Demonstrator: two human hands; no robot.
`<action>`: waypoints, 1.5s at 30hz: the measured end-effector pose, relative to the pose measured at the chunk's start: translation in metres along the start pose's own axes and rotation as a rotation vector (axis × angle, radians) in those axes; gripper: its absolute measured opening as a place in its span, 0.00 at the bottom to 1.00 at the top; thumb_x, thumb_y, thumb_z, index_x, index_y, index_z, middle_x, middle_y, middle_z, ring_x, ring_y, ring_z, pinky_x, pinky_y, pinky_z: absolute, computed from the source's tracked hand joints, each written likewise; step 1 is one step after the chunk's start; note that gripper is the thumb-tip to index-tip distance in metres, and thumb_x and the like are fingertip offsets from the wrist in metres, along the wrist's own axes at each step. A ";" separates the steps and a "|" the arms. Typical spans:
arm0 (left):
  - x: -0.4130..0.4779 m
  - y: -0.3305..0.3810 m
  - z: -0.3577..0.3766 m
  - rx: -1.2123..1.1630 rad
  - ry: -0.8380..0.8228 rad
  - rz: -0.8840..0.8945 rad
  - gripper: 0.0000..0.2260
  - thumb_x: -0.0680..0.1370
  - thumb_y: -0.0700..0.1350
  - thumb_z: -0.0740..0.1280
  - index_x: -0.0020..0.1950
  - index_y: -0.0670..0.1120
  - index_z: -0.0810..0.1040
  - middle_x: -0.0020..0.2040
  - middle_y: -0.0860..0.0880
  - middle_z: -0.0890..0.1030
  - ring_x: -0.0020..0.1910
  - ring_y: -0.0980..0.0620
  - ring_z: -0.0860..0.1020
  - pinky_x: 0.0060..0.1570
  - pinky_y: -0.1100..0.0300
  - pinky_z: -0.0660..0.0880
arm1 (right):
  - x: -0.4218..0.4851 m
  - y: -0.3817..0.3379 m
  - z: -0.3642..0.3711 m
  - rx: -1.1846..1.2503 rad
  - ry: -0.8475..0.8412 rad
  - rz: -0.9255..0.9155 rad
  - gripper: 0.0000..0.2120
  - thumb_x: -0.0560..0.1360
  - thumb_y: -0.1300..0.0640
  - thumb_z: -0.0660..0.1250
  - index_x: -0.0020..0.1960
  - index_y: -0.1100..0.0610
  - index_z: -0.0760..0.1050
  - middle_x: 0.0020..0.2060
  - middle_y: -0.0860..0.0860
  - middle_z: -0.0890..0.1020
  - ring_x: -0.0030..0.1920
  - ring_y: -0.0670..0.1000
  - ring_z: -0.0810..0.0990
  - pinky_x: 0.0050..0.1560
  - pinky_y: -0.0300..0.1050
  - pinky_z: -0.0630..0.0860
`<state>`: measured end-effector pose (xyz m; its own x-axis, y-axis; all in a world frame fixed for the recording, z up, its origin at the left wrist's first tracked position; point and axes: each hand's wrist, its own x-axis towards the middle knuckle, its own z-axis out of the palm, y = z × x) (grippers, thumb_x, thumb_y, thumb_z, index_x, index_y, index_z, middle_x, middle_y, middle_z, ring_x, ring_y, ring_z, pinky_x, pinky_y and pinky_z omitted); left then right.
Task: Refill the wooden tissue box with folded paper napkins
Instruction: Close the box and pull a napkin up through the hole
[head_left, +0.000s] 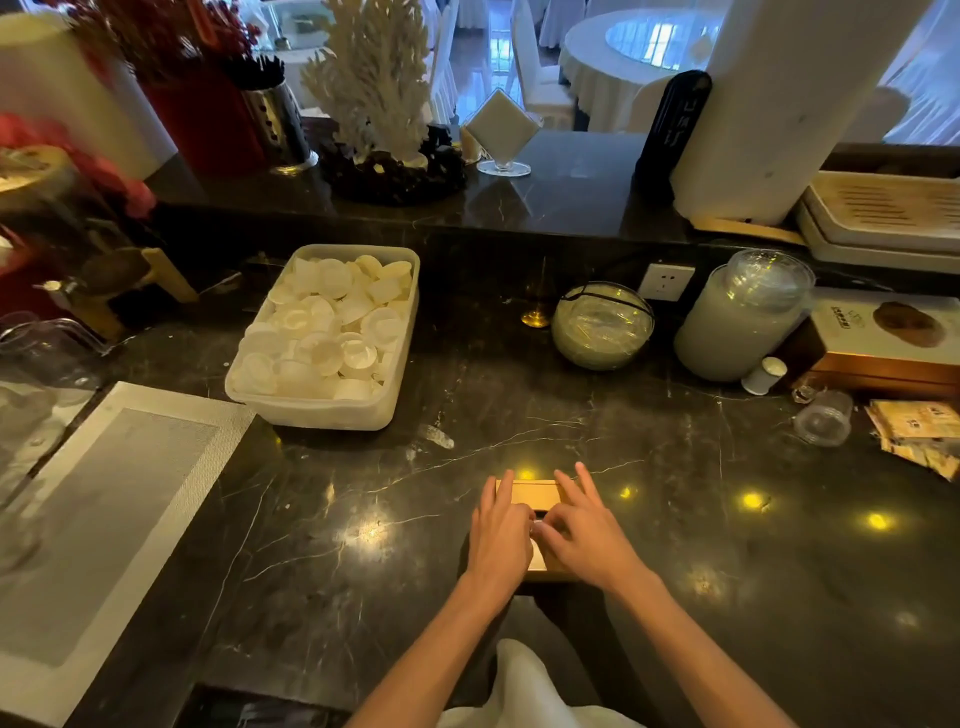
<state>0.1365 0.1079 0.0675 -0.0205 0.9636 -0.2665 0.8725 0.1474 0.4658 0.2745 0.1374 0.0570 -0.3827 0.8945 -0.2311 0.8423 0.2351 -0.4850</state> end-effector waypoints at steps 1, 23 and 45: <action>-0.001 -0.001 0.001 -0.013 0.001 0.000 0.11 0.81 0.38 0.63 0.58 0.46 0.82 0.81 0.45 0.54 0.80 0.43 0.48 0.75 0.44 0.57 | 0.002 -0.002 0.000 -0.027 -0.021 0.007 0.16 0.79 0.41 0.61 0.50 0.49 0.83 0.80 0.50 0.53 0.79 0.52 0.37 0.76 0.59 0.54; -0.001 -0.019 -0.004 -0.135 0.008 0.053 0.11 0.83 0.46 0.60 0.60 0.47 0.80 0.81 0.47 0.55 0.80 0.46 0.47 0.76 0.46 0.55 | -0.015 0.010 0.021 0.350 0.195 -0.059 0.04 0.75 0.48 0.71 0.47 0.41 0.84 0.76 0.42 0.60 0.78 0.42 0.43 0.74 0.50 0.47; 0.014 -0.007 -0.010 0.142 -0.161 0.251 0.05 0.80 0.41 0.65 0.53 0.47 0.80 0.82 0.45 0.46 0.79 0.44 0.36 0.77 0.40 0.45 | -0.031 0.033 0.033 0.376 0.332 -0.104 0.09 0.74 0.53 0.73 0.50 0.40 0.83 0.76 0.46 0.65 0.79 0.45 0.52 0.74 0.51 0.56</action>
<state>0.1248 0.1227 0.0689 0.2713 0.9166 -0.2936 0.9001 -0.1336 0.4147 0.3009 0.1050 0.0201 -0.2644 0.9606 0.0855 0.5882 0.2308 -0.7751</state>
